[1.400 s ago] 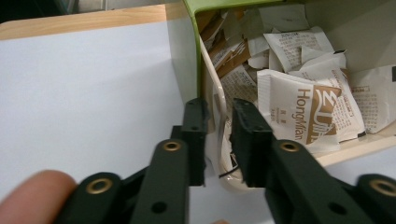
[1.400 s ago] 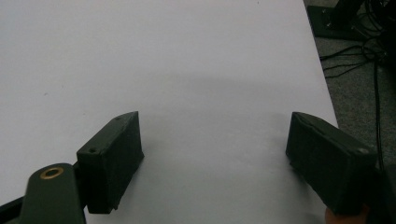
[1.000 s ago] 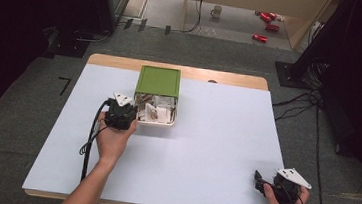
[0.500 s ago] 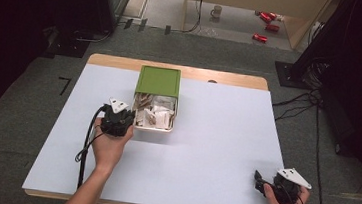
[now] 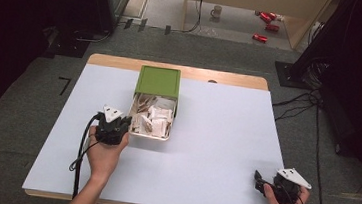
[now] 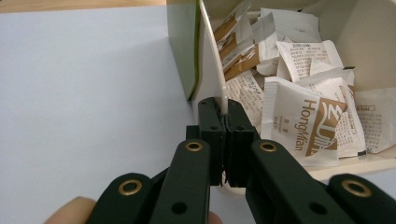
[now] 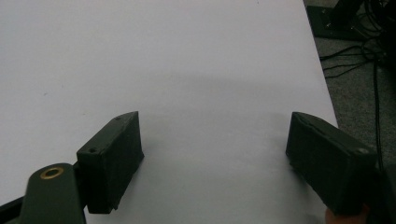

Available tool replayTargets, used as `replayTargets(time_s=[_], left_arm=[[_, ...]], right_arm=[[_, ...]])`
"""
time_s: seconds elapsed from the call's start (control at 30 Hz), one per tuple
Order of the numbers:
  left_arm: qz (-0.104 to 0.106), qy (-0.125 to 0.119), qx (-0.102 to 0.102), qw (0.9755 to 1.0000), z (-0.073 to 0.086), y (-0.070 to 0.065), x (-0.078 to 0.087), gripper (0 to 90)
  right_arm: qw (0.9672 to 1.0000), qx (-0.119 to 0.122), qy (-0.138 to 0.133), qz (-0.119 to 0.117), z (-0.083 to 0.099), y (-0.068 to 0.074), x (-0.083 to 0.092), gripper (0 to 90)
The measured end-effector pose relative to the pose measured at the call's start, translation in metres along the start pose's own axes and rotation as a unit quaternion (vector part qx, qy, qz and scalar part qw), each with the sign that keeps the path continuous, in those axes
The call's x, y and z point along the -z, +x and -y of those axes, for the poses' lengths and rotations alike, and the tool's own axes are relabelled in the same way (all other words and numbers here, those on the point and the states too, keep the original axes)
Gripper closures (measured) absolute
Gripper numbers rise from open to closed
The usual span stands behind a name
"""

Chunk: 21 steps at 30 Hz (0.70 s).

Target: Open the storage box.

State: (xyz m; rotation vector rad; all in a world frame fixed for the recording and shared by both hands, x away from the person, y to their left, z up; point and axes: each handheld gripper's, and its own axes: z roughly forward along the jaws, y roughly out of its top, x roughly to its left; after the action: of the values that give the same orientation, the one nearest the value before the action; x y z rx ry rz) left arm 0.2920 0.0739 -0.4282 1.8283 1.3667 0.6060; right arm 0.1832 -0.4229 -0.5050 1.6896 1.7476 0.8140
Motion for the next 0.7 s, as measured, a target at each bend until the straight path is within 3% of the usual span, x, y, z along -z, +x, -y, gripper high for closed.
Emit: replayTargets(time_s=[0.6, 0.67, 0.7], left_arm=[[0.010, -0.013, 0.019, 0.9997, 0.013, -0.002, 0.008, 88.1], [0.015, -0.023, 0.025, 0.9993, 0.014, -0.001, 0.010, 86.7], [0.012, -0.030, 0.025, 0.9991, 0.014, -0.001, 0.012, 79.3]], right_arm=[[1.0000, 0.003, -0.001, 0.001, 0.000, 0.000, 0.000, 17.9], [1.0000, 0.003, -0.001, 0.001, 0.000, 0.000, 0.000, 17.9], [1.0000, 0.003, -0.001, 0.001, 0.000, 0.000, 0.000, 17.9]])
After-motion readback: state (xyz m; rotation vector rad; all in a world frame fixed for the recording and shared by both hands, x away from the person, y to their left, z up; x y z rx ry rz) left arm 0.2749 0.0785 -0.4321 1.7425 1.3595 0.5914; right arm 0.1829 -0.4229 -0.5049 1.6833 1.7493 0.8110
